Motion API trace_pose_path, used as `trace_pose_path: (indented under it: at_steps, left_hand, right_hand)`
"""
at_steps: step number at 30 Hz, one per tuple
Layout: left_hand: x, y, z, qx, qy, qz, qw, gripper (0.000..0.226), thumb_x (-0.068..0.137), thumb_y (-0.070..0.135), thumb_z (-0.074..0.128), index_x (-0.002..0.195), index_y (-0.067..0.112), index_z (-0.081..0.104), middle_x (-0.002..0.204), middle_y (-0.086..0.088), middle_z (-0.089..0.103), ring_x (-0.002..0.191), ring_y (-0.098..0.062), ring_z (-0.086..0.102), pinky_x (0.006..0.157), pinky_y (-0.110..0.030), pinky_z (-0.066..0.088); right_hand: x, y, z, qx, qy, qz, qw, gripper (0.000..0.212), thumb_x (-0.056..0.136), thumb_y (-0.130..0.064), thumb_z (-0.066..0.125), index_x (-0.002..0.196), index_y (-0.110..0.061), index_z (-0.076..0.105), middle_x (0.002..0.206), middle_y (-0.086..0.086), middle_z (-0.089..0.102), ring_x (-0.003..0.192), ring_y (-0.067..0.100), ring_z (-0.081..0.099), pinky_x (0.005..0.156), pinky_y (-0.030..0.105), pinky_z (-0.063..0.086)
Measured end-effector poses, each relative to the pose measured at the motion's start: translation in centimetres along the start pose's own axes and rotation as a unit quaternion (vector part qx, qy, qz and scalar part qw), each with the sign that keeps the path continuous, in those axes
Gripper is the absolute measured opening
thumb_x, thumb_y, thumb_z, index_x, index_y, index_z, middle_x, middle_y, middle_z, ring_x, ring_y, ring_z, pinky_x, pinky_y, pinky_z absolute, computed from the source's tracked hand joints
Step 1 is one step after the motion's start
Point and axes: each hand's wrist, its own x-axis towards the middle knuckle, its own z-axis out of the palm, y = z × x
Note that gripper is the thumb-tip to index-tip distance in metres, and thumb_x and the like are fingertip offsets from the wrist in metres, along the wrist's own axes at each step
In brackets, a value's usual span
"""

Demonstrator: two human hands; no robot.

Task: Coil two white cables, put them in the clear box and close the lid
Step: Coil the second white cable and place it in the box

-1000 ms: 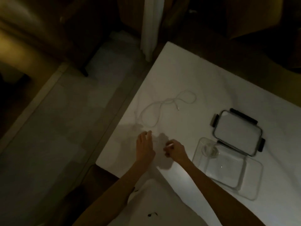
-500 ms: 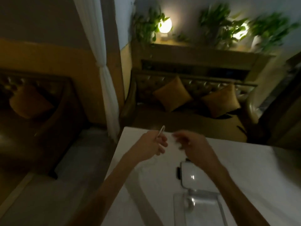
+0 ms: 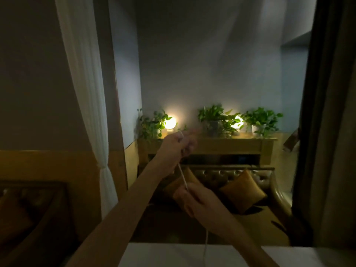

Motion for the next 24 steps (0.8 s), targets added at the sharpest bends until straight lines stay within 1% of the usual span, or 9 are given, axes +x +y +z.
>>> trace_pose_path:
  at_steps: [3,5,7,8,11,16,18,20,24]
  left_hand:
    - [-1.2,-1.6,2.2,0.147,-0.069,0.017,0.987,0.024,0.097,0.012,0.045,0.105,0.012,0.067,0.078,-0.009,0.063,0.060,-0.007,0.054,0.057,-0.018,0.045]
    - [-3.4,-1.7,4.2,0.095,-0.107,-0.019,0.990,0.027,0.097,0.023,0.045,0.085,0.025,0.069,0.072,0.001,0.065,0.067,-0.008,0.057,0.067,-0.023,0.044]
    - [-5.0,-1.0,6.0,-0.025,-0.127,-0.036,0.991,0.040,0.098,0.035,0.035,0.077,0.014,0.062,0.066,0.001,0.061,0.065,-0.011,0.054,0.065,-0.024,0.041]
    - [-5.5,-0.3,6.8,-0.065,-0.148,-0.030,0.986,0.051,0.094,0.045,0.027,0.079,0.009,0.059,0.066,-0.003,0.057,0.062,-0.014,0.050,0.061,-0.024,0.039]
    - [-6.1,1.9,8.4,-0.108,-0.194,-0.047,0.974,0.067,0.084,0.060,0.024,0.082,0.005,0.061,0.058,-0.005,0.050,0.049,-0.013,0.042,0.048,-0.022,0.035]
    - [-4.7,4.9,9.5,-0.213,-0.208,-0.038,0.954,0.033,0.099,0.030,0.035,0.083,0.010,0.055,0.056,0.004,0.041,0.044,-0.007,0.038,0.045,-0.020,0.037]
    - [-3.2,5.0,9.9,-0.225,-0.186,-0.051,0.955,0.027,0.100,0.017,0.034,0.089,0.008,0.057,0.058,0.005,0.043,0.047,-0.007,0.041,0.049,-0.020,0.038]
    - [-1.9,4.7,10.4,-0.195,-0.181,-0.071,0.961,0.025,0.098,0.005,0.035,0.103,0.003,0.059,0.065,0.003,0.050,0.055,-0.007,0.047,0.057,-0.021,0.041]
    - [0.3,2.4,11.2,-0.107,-0.115,-0.071,0.985,0.040,0.088,-0.015,0.035,0.122,-0.006,0.054,0.083,0.000,0.060,0.068,-0.006,0.053,0.070,-0.023,0.046]
  right_hand:
    - [-1.1,-0.4,-4.9,-0.179,0.070,-0.055,0.980,0.015,0.096,-0.032,0.047,0.094,-0.034,0.062,0.086,-0.010,0.066,0.075,-0.001,0.058,0.068,0.012,0.041]
    - [-0.9,-1.1,-8.4,-0.285,0.185,-0.126,0.932,0.020,0.092,-0.028,0.051,0.103,-0.025,0.068,0.100,-0.003,0.072,0.087,0.005,0.062,0.080,0.017,0.042]
    - [-0.6,-2.0,-11.2,-0.292,0.249,-0.199,0.902,0.018,0.087,-0.024,0.057,0.096,-0.021,0.073,0.094,-0.004,0.074,0.083,0.006,0.065,0.077,0.019,0.047]
    - [-0.3,-2.4,-12.3,-0.249,0.260,-0.213,0.908,0.014,0.085,-0.019,0.061,0.093,-0.020,0.074,0.088,-0.006,0.074,0.078,0.002,0.064,0.073,0.016,0.047]
    - [1.5,-3.6,-14.3,-0.050,0.226,-0.165,0.959,0.010,0.080,-0.008,0.069,0.080,-0.017,0.073,0.072,-0.012,0.069,0.067,-0.003,0.062,0.063,0.012,0.046]
    - [1.4,-1.7,-12.1,0.146,0.112,-0.010,0.983,0.034,0.093,-0.020,0.053,0.064,-0.026,0.069,0.054,-0.008,0.063,0.048,0.007,0.057,0.045,0.019,0.045]
    - [-0.3,-0.7,-10.8,0.150,0.091,-0.002,0.985,0.039,0.098,-0.026,0.043,0.069,-0.008,0.063,0.049,-0.005,0.052,0.037,0.002,0.043,0.038,0.015,0.032]
    - [-1.9,0.3,-10.4,0.141,0.094,0.020,0.985,0.046,0.099,-0.030,0.038,0.083,0.008,0.059,0.051,0.001,0.048,0.035,0.000,0.040,0.038,0.012,0.030]
    - [-5.1,0.9,-11.9,-0.038,-0.001,0.016,0.999,0.027,0.097,-0.031,0.043,0.094,-0.015,0.065,0.050,-0.007,0.054,0.042,0.002,0.047,0.046,0.013,0.036]
